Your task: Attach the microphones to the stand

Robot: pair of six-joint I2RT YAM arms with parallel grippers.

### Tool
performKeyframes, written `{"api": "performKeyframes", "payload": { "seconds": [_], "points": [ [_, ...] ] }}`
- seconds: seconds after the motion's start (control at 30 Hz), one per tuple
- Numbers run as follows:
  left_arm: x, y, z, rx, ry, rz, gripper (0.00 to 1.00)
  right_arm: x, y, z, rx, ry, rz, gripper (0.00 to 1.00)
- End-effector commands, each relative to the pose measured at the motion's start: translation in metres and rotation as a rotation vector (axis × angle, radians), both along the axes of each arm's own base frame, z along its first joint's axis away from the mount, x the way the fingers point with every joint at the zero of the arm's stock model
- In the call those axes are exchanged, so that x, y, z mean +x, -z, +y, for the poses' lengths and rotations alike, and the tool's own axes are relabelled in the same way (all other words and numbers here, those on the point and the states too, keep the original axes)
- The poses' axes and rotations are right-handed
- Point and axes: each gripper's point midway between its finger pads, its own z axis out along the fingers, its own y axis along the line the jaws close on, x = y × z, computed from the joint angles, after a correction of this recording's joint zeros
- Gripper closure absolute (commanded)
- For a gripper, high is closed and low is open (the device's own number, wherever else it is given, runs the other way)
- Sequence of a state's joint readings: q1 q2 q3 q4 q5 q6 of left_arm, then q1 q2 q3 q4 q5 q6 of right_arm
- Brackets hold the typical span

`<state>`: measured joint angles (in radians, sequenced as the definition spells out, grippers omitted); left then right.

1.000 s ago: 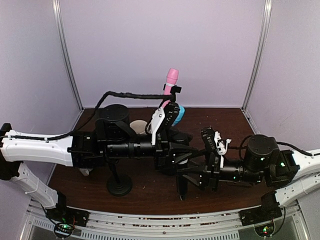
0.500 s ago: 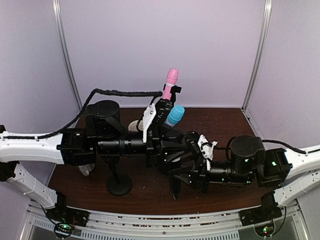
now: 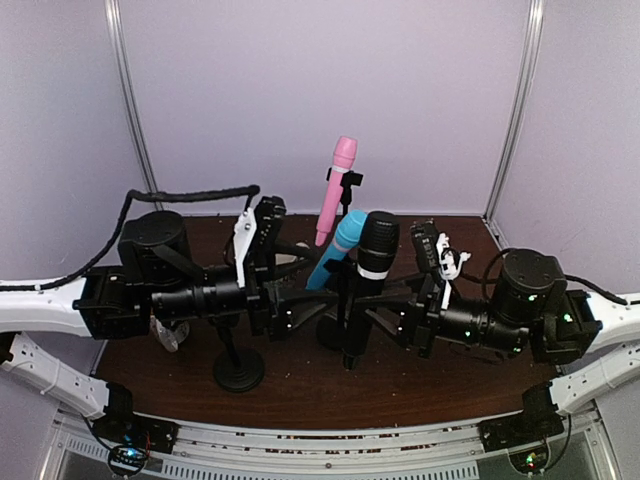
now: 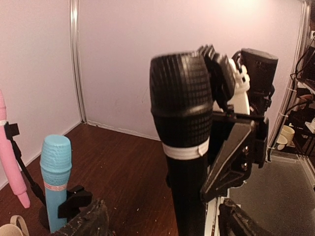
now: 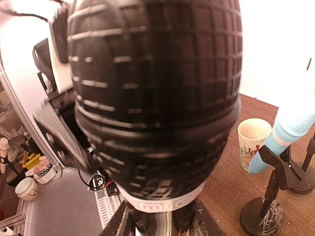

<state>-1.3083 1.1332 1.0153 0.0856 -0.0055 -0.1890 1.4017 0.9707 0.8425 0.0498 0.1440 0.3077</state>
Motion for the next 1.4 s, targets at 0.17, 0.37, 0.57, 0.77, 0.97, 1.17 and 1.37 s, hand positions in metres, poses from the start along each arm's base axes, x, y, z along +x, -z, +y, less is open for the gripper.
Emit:
{"api": "performKeyframes", "payload": {
  "seconds": [0.17, 0.37, 0.57, 0.77, 0.97, 1.17, 1.37],
  "points": [
    [-0.015, 0.051, -0.033, 0.12, 0.097, 0.034, 0.25, -0.002, -0.034, 0.008, 0.117, -0.026, -0.009, 0.92],
    [-0.019, 0.06, -0.041, 0.11, 0.127, 0.022, 0.32, -0.005, -0.04, 0.005, 0.157, -0.044, -0.002, 0.92],
    [-0.02, 0.063, -0.043, 0.085, 0.135, 0.01, 0.38, -0.004, -0.041, -0.002, 0.203, -0.032, 0.01, 0.9],
    [-0.015, 0.067, -0.048, 0.1, 0.119, -0.007, 0.4, -0.008, -0.043, 0.0, 0.238, -0.057, 0.02, 0.87],
    [-0.011, 0.066, -0.052, 0.102, 0.104, -0.021, 0.45, -0.011, -0.042, 0.002, 0.28, -0.076, 0.043, 0.86],
    [-0.009, 0.067, -0.05, 0.111, 0.088, -0.027, 0.72, -0.01, -0.032, 0.006, 0.263, -0.079, 0.063, 0.82],
    [-0.005, 0.085, -0.027, 0.184, 0.034, -0.012, 0.85, -0.012, -0.006, -0.002, 0.09, -0.076, 0.035, 0.45]
  ]
}}
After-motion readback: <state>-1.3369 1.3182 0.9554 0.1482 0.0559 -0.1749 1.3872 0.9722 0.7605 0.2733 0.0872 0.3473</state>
